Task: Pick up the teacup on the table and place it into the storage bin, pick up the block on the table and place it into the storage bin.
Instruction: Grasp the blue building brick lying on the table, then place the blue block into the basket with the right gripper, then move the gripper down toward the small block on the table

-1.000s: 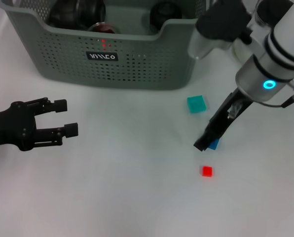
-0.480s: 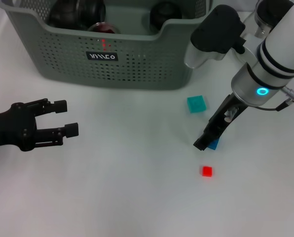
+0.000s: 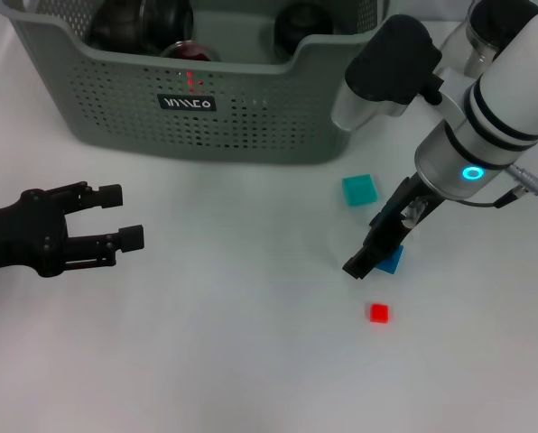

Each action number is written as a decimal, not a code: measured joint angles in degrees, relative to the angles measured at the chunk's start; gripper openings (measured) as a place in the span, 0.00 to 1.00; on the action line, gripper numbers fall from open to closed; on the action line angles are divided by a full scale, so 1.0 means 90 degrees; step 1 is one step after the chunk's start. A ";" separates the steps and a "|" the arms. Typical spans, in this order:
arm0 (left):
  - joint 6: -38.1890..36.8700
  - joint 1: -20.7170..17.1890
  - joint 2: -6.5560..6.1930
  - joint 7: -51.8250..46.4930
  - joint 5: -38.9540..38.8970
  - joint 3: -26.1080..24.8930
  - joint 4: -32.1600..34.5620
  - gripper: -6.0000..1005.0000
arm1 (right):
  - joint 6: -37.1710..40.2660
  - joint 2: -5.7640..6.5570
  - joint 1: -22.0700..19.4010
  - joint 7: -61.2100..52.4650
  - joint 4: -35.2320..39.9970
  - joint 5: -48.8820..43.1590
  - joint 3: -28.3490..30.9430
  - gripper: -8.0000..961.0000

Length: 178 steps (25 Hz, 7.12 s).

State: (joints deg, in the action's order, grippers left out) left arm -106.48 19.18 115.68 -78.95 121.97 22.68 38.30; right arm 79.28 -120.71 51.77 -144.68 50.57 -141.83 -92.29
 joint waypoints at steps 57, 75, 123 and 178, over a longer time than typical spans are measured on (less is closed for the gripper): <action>-0.0047 -0.0054 0.0069 -0.0026 0.0030 0.0000 -0.0008 0.86 | 0.0474 0.0049 -0.0571 0.0161 0.1139 0.0016 0.0465 0.45; -0.0055 0.0044 0.0025 -0.0030 -0.0008 -0.0002 -0.0007 0.86 | 0.1196 0.0089 -0.1034 0.3158 0.2202 0.5675 0.4510 0.45; 0.0145 0.0163 0.0016 -0.0104 -0.0007 -0.0047 -0.0002 0.86 | 0.2457 0.0660 -0.2152 0.3622 0.2255 0.5686 0.3803 0.96; 0.0305 0.0229 0.0072 -0.0181 -0.0008 -0.0098 -0.0072 0.86 | -0.0078 0.0020 0.0265 0.1687 -0.0387 -0.0458 0.0433 0.74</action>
State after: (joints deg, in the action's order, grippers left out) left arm -103.74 21.24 116.32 -80.58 121.90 21.79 37.65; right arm 78.58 -120.53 54.16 -129.50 47.08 -145.96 -88.39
